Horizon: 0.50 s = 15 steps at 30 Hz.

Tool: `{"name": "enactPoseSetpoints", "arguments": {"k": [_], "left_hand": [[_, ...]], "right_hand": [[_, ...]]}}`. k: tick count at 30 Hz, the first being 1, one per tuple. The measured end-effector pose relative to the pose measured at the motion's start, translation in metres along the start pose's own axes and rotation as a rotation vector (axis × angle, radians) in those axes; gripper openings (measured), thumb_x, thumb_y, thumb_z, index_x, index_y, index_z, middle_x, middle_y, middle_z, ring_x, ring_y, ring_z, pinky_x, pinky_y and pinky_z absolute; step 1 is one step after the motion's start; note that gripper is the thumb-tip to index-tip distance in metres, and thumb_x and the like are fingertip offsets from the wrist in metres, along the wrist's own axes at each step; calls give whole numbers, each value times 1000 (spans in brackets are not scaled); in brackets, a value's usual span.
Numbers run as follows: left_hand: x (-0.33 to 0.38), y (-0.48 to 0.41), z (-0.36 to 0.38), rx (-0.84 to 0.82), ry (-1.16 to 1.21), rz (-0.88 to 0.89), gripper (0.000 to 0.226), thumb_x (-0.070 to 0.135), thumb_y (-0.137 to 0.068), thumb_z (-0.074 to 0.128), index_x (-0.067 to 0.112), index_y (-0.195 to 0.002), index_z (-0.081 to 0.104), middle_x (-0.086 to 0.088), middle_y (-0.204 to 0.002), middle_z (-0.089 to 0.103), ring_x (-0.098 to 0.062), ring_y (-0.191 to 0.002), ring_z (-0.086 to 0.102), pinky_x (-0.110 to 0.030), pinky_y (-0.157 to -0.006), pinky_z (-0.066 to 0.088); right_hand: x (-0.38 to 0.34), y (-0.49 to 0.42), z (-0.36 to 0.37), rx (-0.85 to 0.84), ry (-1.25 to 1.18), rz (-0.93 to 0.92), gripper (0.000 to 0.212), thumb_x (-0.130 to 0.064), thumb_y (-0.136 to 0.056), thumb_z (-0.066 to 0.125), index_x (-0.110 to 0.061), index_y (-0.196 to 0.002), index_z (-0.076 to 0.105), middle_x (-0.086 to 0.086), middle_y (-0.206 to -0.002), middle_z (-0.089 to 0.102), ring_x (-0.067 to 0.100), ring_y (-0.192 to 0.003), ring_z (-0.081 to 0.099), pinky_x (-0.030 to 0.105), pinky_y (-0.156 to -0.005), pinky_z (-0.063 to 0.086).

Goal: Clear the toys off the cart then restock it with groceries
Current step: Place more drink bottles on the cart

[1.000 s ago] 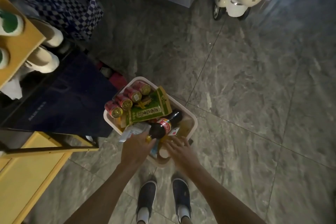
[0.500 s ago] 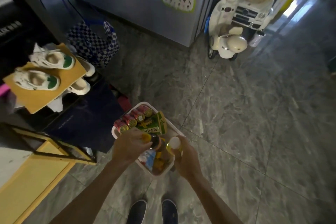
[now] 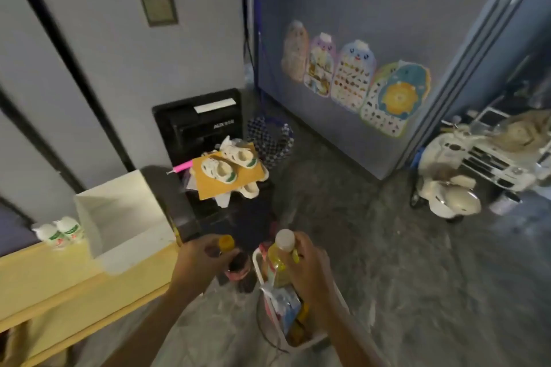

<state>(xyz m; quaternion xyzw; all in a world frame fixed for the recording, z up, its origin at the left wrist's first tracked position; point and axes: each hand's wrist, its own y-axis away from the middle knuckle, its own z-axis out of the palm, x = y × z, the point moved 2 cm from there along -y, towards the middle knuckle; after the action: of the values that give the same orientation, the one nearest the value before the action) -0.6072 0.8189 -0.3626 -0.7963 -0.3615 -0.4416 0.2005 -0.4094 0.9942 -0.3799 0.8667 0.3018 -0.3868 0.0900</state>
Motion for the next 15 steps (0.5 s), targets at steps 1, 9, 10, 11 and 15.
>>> {"name": "enactPoseSetpoints", "arguments": {"k": [1,9,10,11,15], "left_hand": [[-3,3,-23,45,17,-14,19,33,-80,93,43,-82,77,24,-81,76,1,-77,73,-18,-66,54],[-48,32,-209,326,101,-88,20,21,-81,94,28,-93,80,27,-90,78,2,-88,76,-13,-72,57],[-60,37,-232,359,82,-103,21,20,-81,94,29,-93,79,29,-90,78,4,-88,76,-12,-71,56],[-76,39,-255,383,68,-117,22,20,-81,94,31,-92,78,29,-89,77,5,-88,75,-11,-70,56],[-136,52,-340,450,-49,-165,24,32,-84,91,33,-105,80,25,-95,78,10,-94,72,-11,-76,58]], "right_hand": [[-23,-4,5,-23,-14,-37,54,-78,-90,47,-34,-116,66,-13,-100,72,11,-92,68,35,-85,58],[-188,-16,112,-255,-212,-325,64,-77,-84,67,-25,-120,72,-17,-101,78,0,-94,73,32,-76,62],[-208,-15,131,-279,-249,-343,71,-85,-81,63,-26,-120,72,-19,-102,77,-1,-96,73,34,-79,64],[-229,-13,149,-307,-284,-361,74,-88,-78,61,-27,-119,73,-21,-102,77,-3,-97,73,34,-81,64],[-302,-8,229,-461,-277,-363,50,-59,-81,81,-29,-120,73,-25,-102,77,-7,-96,72,30,-85,64]]}}
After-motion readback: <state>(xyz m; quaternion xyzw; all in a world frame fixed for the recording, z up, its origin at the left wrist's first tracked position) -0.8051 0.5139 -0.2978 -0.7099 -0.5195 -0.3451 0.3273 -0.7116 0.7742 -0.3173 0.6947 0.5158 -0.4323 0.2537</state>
